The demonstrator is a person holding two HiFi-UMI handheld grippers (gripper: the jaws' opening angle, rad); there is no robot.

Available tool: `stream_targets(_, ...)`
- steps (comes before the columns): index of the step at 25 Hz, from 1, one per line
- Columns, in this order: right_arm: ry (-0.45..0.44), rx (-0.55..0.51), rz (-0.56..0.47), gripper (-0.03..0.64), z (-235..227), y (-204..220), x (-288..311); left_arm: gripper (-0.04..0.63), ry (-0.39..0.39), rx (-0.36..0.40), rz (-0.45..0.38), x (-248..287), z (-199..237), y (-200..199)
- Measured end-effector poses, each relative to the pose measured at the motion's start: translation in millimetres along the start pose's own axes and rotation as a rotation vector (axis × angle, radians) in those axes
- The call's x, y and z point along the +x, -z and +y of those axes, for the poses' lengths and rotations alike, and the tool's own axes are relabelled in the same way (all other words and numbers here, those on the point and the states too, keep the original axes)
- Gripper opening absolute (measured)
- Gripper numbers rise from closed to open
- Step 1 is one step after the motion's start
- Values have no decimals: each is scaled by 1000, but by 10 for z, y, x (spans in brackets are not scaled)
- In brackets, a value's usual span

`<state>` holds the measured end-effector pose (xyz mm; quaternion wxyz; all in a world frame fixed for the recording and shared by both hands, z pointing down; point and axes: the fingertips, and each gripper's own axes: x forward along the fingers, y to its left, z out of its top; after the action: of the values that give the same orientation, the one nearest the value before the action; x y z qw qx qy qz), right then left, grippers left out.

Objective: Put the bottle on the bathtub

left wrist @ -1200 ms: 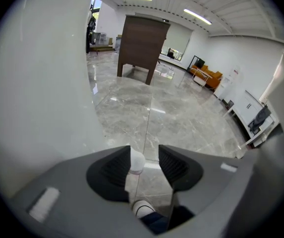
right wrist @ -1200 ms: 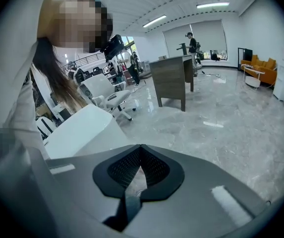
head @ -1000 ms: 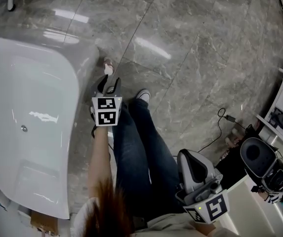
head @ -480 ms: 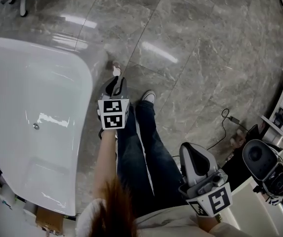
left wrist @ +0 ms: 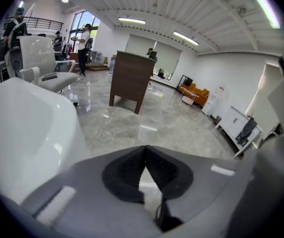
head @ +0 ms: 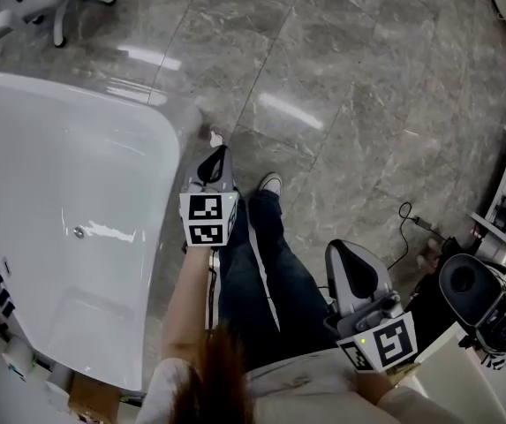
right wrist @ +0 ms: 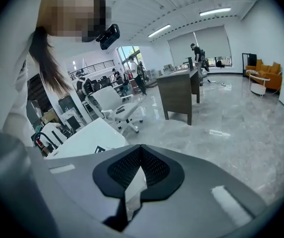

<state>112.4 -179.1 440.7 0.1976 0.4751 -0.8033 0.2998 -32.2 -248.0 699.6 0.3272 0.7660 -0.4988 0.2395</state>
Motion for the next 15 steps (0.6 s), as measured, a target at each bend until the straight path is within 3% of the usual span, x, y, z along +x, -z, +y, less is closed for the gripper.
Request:
stream_targets(6, -44, -9, -32, -2, 133, -173, -128, 49, 62, 4, -84, -472, -183, -610)
stream_targets(15, -99, 1, -81, -2, 188, -482, -441, 49, 22, 31, -122, -1258, -272, -1278)
